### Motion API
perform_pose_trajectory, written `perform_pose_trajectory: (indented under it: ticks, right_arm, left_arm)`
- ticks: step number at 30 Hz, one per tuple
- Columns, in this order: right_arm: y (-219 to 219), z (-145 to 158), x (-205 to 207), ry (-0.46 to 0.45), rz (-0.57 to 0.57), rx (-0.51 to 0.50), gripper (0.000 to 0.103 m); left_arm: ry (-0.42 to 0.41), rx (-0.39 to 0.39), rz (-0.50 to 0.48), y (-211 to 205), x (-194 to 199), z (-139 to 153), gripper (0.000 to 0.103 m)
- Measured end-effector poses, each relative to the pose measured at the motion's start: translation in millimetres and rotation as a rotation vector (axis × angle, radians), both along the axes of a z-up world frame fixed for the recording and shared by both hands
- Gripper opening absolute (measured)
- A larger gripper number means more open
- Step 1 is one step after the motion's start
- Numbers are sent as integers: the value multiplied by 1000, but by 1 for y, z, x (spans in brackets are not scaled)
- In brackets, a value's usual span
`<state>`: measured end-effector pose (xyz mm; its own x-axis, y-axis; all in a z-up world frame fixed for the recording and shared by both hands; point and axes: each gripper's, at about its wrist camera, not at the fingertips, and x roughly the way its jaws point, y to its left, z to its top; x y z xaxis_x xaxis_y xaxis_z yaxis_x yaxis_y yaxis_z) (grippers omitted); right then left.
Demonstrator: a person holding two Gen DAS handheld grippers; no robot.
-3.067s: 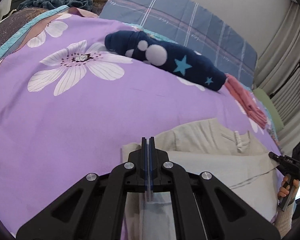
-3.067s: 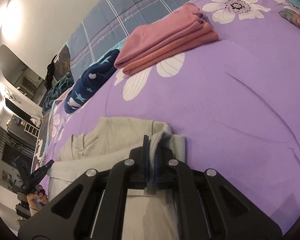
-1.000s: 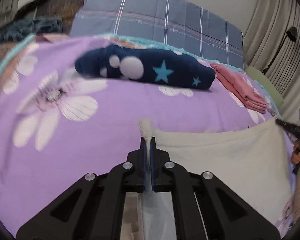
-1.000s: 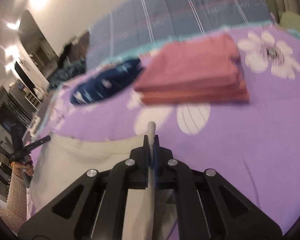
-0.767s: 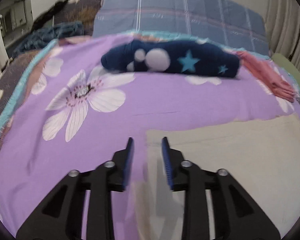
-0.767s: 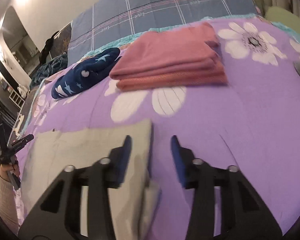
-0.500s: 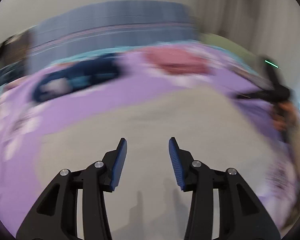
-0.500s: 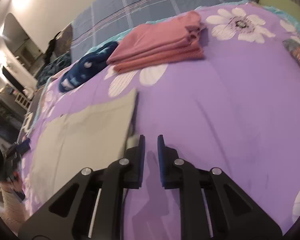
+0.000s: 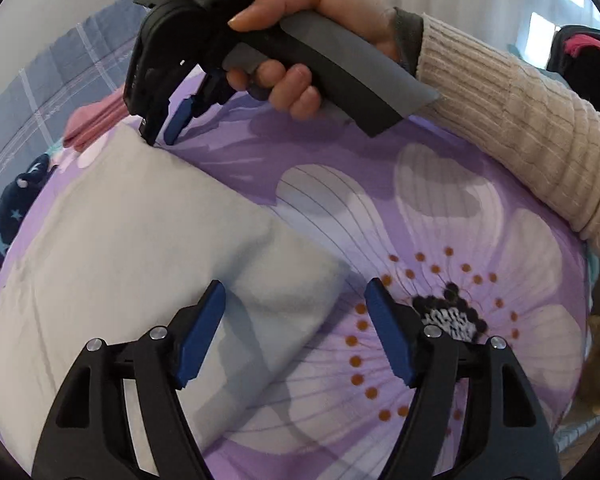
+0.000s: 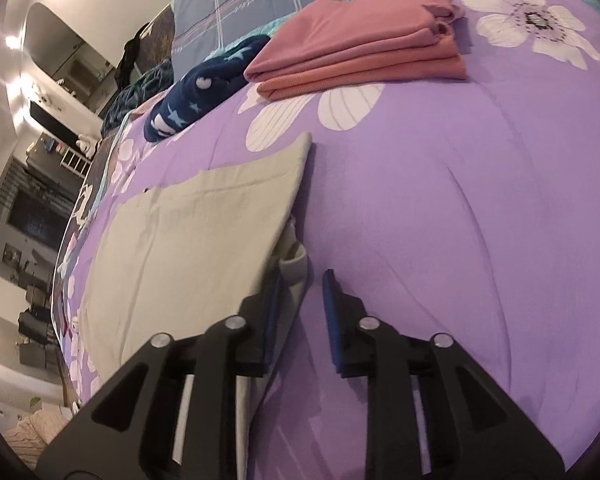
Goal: Fold small clothes
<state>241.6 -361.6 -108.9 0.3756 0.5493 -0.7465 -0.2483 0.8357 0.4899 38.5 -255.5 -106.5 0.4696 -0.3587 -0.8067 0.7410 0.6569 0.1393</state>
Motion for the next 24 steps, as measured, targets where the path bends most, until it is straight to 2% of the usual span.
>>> perform_pose_trajectory:
  ticks: [1, 2, 3, 5, 9, 13, 15, 17, 18, 19, 22, 24]
  right_arm:
    - [-2, -2, 0, -8, 1, 21, 26]
    - [-7, -6, -1, -16, -5, 67, 27]
    - [-12, -10, 0, -17, -11, 105, 27]
    - [-20, -16, 0, -9, -15, 164, 27]
    - [-27, -13, -5, -18, 2, 194, 24]
    - [-18, -11, -9, -8, 53, 163, 25]
    - [-12, -9, -9, -12, 77, 158, 31]
    - [-12, -8, -9, -13, 82, 179, 33]
    - [-12, -7, -9, -26, 62, 193, 21]
    - [-12, -6, -8, -40, 41, 200, 2]
    - [-20, 18, -21, -176, -10, 242, 2]
    - [-16, 32, -28, -241, -2, 188, 2]
  left_arm:
    - [-1, -6, 28, 0, 2, 2, 69]
    - [-11, -2, 47, 0, 3, 3, 57]
    - [-16, 5, 56, 2, 5, 4, 49]
    - [-6, 18, 73, 5, 9, 3, 13]
    - [41, -44, 102, 22, 16, 18, 8]
    - [74, -135, 118, 37, 22, 35, 7]
    - [82, -146, 125, 40, 25, 35, 7]
    - [100, -152, 129, 40, 26, 31, 7]
    - [104, -154, 127, 39, 26, 30, 6]
    - [109, -156, 119, 38, 26, 28, 5]
    - [101, -158, 79, 30, 20, 27, 4]
    - [90, -145, 58, 24, 15, 23, 4]
